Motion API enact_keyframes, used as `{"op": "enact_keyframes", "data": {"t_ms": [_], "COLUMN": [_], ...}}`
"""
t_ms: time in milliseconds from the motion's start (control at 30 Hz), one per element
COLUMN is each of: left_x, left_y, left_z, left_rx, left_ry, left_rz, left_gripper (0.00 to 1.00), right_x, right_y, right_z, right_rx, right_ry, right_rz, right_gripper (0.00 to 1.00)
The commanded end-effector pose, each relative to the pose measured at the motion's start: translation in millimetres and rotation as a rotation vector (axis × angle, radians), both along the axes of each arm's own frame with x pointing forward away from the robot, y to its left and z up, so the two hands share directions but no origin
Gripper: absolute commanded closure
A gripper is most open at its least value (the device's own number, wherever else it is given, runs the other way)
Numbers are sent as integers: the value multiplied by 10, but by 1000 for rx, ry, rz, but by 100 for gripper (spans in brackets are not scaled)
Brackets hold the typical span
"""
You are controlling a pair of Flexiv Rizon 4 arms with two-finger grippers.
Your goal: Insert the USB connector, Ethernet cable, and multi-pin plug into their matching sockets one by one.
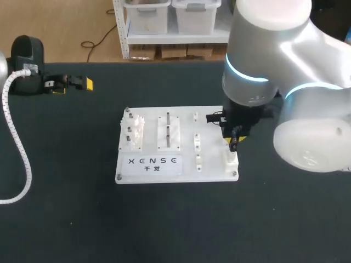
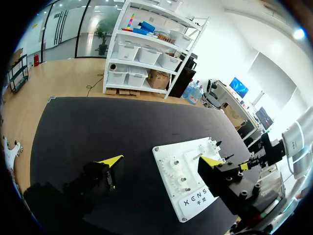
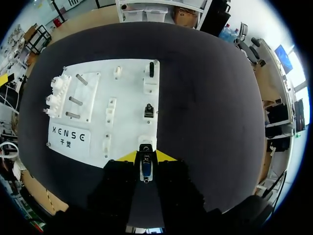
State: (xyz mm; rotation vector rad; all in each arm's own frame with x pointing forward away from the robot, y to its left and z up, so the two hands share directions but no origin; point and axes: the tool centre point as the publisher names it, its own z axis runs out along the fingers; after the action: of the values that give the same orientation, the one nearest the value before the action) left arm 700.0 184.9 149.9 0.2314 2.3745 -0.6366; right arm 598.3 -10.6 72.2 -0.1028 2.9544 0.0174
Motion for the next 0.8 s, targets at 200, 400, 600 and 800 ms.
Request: {"op": "enact_keyframes", "data": {"t_ms": [200, 400, 600, 800], "left_x": [0, 0, 0, 0], "left_y": [0, 0, 0, 0], "left_z": [0, 0, 0, 0], "left_rx": [0, 0, 0, 0], "left_ry": [0, 0, 0, 0], "left_rz": [0, 0, 0, 0], "left_gripper": [0, 0, 0, 0], "right_x": [-26, -27, -13, 2], "right_y": [-30, -20, -11, 0], "right_z": [-38, -43, -48, -63], "right_rx": [-2, -3, -3, -3], "right_ry": [-9, -4, -4, -3], "right_rz": [-3, -5, -11, -17], "right_gripper": [100, 100, 100, 100]}}
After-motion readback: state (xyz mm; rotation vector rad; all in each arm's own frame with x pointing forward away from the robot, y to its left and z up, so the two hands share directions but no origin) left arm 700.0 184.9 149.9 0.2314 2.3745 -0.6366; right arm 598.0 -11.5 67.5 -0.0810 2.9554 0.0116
